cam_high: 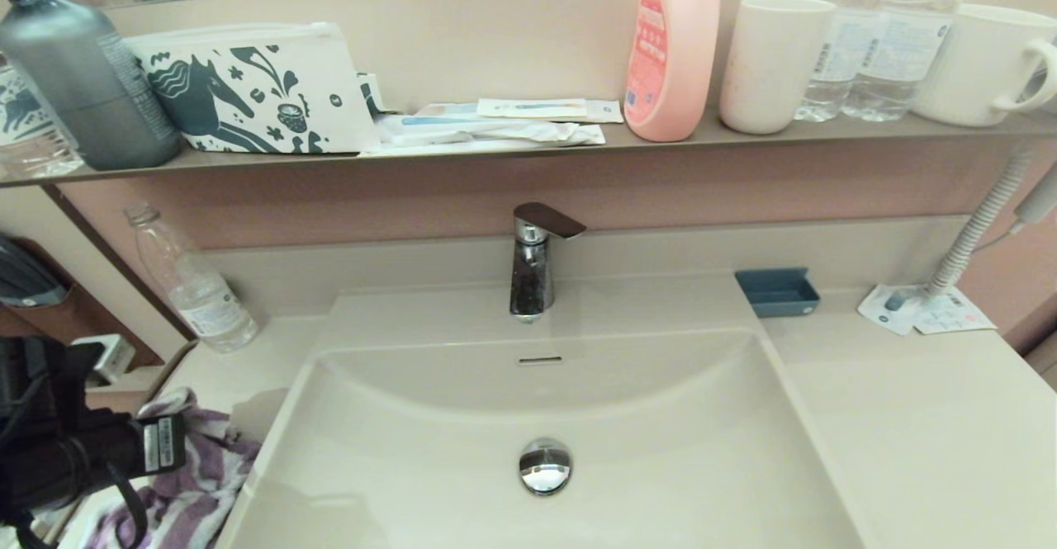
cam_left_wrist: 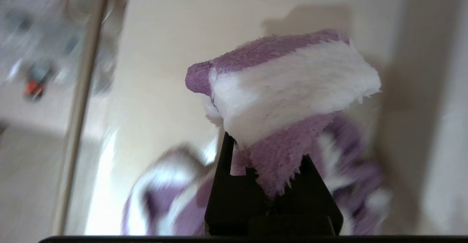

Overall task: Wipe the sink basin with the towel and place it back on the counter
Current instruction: Wipe the sink

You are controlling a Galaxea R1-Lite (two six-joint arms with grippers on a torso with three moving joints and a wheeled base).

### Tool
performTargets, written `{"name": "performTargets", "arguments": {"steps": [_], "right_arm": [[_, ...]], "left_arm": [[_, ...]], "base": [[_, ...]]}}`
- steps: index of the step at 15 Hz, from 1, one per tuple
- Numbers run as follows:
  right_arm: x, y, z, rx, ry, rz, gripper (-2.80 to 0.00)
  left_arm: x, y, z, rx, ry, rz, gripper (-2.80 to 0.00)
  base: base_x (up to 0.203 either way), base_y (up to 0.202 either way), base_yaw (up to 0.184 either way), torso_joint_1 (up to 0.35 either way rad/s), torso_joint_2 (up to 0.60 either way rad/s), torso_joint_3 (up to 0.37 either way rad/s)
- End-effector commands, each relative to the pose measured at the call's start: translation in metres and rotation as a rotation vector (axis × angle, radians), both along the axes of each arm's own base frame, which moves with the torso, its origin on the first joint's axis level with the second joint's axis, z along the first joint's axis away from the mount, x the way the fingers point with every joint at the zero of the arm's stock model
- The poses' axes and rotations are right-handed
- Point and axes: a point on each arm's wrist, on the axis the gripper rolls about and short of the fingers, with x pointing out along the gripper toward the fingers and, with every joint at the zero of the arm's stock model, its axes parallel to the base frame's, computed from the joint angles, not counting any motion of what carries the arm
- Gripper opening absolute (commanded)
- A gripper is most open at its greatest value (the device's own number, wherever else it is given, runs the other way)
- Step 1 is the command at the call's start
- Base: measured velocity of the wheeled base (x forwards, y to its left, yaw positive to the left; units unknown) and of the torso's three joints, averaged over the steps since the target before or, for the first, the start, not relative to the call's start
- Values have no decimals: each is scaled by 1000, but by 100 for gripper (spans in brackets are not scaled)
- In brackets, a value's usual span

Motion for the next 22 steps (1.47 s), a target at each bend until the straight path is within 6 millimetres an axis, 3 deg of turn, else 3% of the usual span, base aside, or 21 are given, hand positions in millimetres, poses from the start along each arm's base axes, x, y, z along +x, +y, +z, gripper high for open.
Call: {"name": "performTargets", "arguments": {"steps": [1,11,12,17,22], "right_arm": [[0,0,0,-1,0,1,-280],[0,0,0,-1,0,1,-280],[0,0,0,-1,0,1,-280],[0,0,0,-1,0,1,-280],[0,0,0,-1,0,1,-280]], "left_arm": [[-13,-5,5,31,18,36,-280],[-66,-16,-8,-16,144,104,-280],[-70,-18,-6,-20,149,105,0],[-81,-24,7,-5,133,105,0],[-82,-26,28,-15,231,116,0]], "base": [[0,0,0,0,0,0],[0,0,0,0,0,0],[0,0,0,0,0,0],[0,0,0,0,0,0],[0,0,0,0,0,0]]}}
